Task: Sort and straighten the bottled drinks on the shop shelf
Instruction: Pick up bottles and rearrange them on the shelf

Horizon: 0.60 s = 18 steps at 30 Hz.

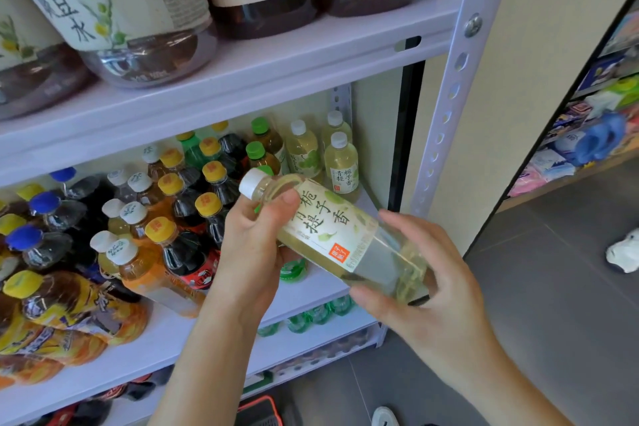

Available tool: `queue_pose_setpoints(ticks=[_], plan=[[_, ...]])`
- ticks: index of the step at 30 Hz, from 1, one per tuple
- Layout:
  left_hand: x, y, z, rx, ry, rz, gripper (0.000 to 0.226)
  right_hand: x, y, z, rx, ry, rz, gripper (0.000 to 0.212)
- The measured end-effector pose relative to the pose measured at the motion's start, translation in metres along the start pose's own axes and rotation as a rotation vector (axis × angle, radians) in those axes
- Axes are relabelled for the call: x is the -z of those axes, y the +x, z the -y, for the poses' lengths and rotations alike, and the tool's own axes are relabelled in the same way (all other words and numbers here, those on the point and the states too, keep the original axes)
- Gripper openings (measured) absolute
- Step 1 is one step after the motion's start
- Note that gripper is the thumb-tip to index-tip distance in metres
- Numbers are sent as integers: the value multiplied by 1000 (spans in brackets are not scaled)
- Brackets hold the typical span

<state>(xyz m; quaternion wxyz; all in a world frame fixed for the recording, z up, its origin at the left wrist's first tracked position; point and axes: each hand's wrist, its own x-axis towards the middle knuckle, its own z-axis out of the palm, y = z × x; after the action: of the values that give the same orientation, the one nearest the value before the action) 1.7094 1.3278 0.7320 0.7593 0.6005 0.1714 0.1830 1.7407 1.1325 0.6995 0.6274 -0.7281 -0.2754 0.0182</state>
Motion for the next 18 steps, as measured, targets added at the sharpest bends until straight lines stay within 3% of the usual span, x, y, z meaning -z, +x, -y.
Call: queue_pose_setpoints(ticks=[3,7,11,14,18], plan=[[2,5,-2,-56,-77,56,47,3,3,2,-439,604,114,63],[3,12,-1,-12,-154,158,59,6,7,3,-524,844,183,60],[-4,13,2,39,-125,67,54,0,1,6,-447,606,7,69],[-6,11,7,36,55,42,58,-9,-6,11,-276,343,-142,59],[-6,10,9,68,93,62,53,-15,-11,6,-61,72,-224,59]])
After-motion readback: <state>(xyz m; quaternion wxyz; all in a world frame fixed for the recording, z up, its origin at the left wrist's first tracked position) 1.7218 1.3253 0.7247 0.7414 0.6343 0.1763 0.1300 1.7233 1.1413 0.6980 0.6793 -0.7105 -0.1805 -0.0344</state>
